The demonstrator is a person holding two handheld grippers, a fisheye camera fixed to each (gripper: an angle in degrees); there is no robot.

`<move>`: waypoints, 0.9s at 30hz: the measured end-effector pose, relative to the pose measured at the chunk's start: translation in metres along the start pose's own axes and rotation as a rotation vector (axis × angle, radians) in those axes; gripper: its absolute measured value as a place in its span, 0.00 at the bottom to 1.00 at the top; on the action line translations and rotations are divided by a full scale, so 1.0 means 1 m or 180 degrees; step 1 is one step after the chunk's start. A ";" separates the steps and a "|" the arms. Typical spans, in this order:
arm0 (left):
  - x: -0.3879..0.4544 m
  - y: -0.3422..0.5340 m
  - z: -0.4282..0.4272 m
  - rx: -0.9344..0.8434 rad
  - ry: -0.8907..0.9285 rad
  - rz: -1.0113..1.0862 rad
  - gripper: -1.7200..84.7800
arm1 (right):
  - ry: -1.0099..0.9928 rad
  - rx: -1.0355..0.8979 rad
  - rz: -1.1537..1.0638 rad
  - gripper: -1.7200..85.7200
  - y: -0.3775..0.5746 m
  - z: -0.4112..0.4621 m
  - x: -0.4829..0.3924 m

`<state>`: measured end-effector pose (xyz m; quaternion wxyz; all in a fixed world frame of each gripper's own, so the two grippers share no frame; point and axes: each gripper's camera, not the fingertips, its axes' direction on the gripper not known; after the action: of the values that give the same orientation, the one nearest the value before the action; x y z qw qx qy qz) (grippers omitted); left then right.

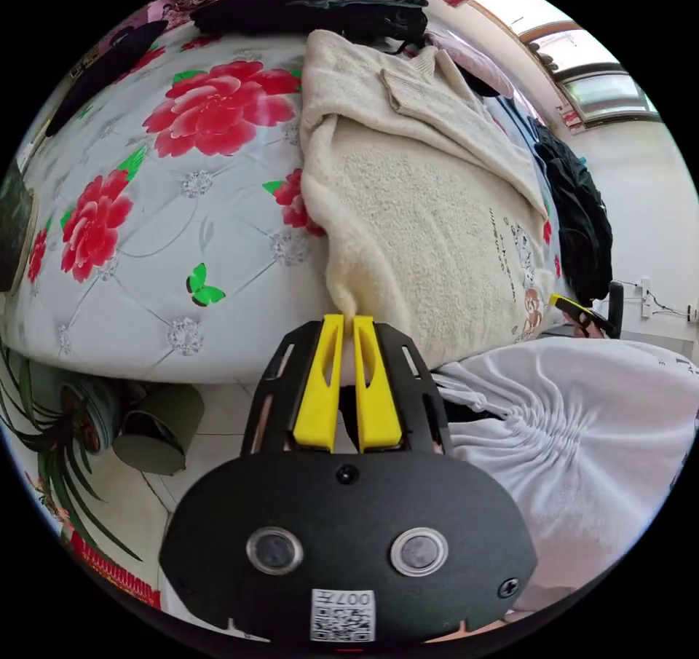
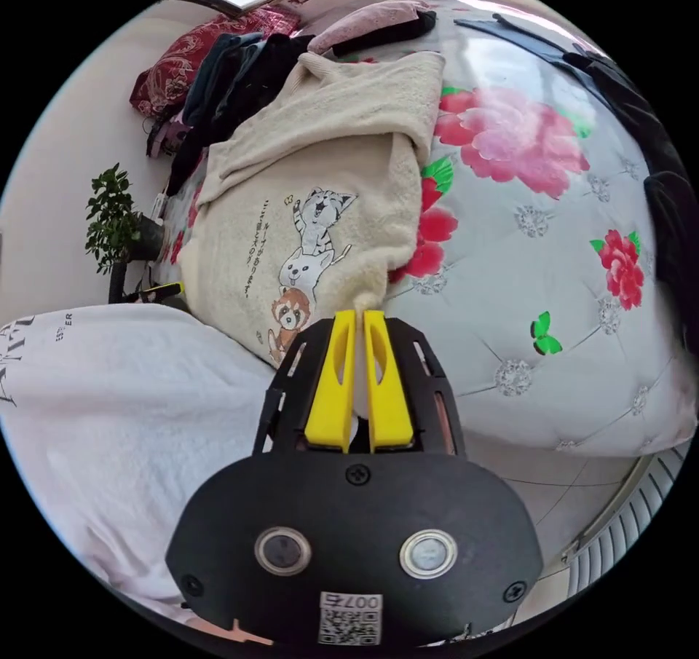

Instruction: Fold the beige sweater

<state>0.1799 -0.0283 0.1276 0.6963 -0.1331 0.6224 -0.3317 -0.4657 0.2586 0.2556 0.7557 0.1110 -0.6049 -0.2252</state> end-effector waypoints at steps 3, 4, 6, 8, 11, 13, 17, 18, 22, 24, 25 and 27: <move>-0.011 -0.038 -0.023 0.0323 0.0368 -0.0072 0.03 | -0.0177 0.0287 -0.0094 0.03 -0.034 -0.033 0.004; -0.013 -0.053 -0.034 0.0504 0.0462 -0.0120 0.04 | -0.0243 0.0495 -0.0099 0.03 -0.048 -0.050 0.005; -0.017 -0.072 -0.050 0.0869 0.0565 -0.0209 0.06 | -0.0263 0.0815 -0.0079 0.03 -0.066 -0.073 0.005; -0.025 -0.089 -0.062 0.1149 0.0593 -0.0399 0.10 | -0.0122 0.1079 0.0028 0.05 -0.083 -0.092 0.007; -0.030 -0.084 -0.069 0.1044 0.0555 -0.0358 0.15 | 0.0023 0.0942 0.0009 0.07 -0.079 -0.097 0.011; -0.031 -0.065 -0.066 0.0899 0.0440 -0.0278 0.15 | 0.0089 0.0807 0.0000 0.08 -0.061 -0.092 0.016; -0.023 -0.012 -0.039 0.0474 0.0230 -0.0228 0.16 | 0.0065 0.0331 -0.0033 0.08 -0.017 -0.058 0.024; -0.020 -0.008 -0.034 0.0387 0.0185 -0.0222 0.15 | 0.0059 0.0246 -0.0053 0.08 -0.014 -0.051 0.023; 0.014 -0.004 -0.025 0.0274 -0.0607 0.0244 0.05 | 0.0159 -0.0038 -0.0298 0.04 -0.007 -0.034 0.004; 0.013 -0.012 -0.037 0.0220 -0.0296 0.0418 0.04 | 0.0075 0.0054 -0.0395 0.04 -0.006 -0.052 0.001; 0.001 -0.014 -0.054 0.0270 0.0203 0.0462 0.03 | -0.0080 0.0220 -0.0456 0.03 -0.003 -0.075 0.003; -0.026 -0.009 -0.090 0.0546 0.0960 0.0428 0.03 | -0.0449 0.0566 -0.0490 0.03 0.008 -0.120 0.014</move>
<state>0.0911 0.0019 0.1363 0.6246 0.0198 0.6966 -0.3525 -0.3462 0.2463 0.2416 0.6789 0.2075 -0.6637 -0.2354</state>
